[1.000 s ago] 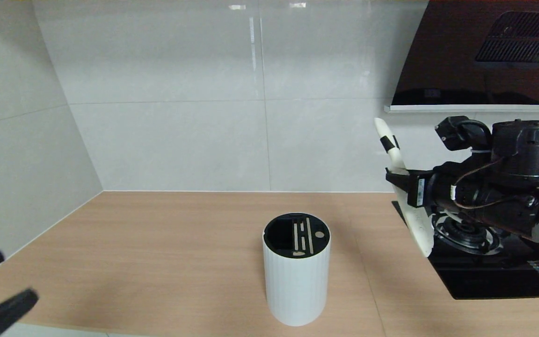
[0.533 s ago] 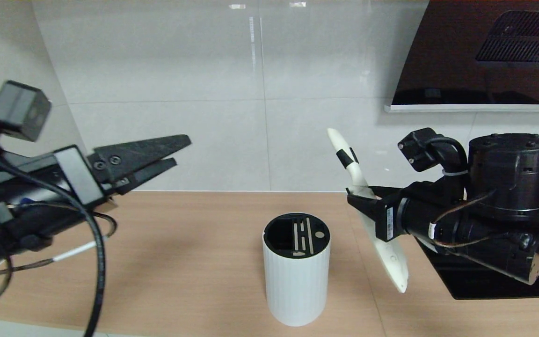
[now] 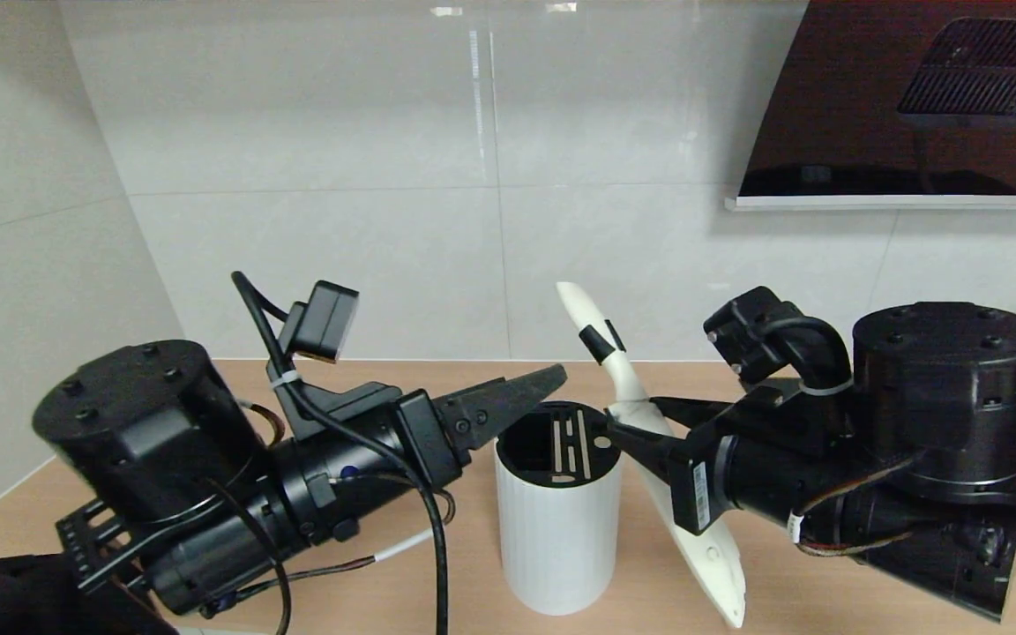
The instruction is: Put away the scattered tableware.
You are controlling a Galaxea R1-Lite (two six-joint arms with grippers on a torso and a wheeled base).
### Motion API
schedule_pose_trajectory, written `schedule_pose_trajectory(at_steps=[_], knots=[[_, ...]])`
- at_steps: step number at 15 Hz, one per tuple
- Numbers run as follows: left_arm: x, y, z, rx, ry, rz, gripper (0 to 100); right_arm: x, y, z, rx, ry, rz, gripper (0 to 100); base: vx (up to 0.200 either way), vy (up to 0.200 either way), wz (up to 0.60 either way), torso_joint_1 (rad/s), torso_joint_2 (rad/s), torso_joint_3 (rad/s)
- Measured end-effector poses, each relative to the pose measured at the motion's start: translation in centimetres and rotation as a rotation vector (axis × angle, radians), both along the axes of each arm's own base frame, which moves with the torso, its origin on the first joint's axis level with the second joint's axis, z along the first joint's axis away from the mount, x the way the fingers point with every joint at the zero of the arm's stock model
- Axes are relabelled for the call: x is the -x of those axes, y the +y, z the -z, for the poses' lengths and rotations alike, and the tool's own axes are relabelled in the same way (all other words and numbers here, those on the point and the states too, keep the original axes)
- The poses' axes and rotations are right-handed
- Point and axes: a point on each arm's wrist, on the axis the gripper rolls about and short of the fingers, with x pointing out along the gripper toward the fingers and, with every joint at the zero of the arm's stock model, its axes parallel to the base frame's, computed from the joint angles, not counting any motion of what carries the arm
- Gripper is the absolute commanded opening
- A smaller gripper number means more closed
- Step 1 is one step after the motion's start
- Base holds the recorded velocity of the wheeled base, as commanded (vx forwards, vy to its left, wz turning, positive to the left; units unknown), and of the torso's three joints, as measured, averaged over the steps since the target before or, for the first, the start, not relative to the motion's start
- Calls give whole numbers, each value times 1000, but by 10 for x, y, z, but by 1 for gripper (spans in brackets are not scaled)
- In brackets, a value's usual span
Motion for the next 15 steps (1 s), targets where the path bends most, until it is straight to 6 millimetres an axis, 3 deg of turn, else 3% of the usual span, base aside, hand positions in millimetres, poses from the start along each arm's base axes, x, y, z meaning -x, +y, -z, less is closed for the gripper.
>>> schedule_pose_trajectory(at_steps=[5, 15], knots=[[-4, -8, 10, -21, 27, 11, 100, 9, 19, 3, -62, 13, -56, 0, 0, 0, 0, 0, 0, 0], [-4, -8, 11, -22, 28, 13, 100, 26, 36, 15, -44, 54, -135, 0, 0, 0, 0, 0, 0, 0]])
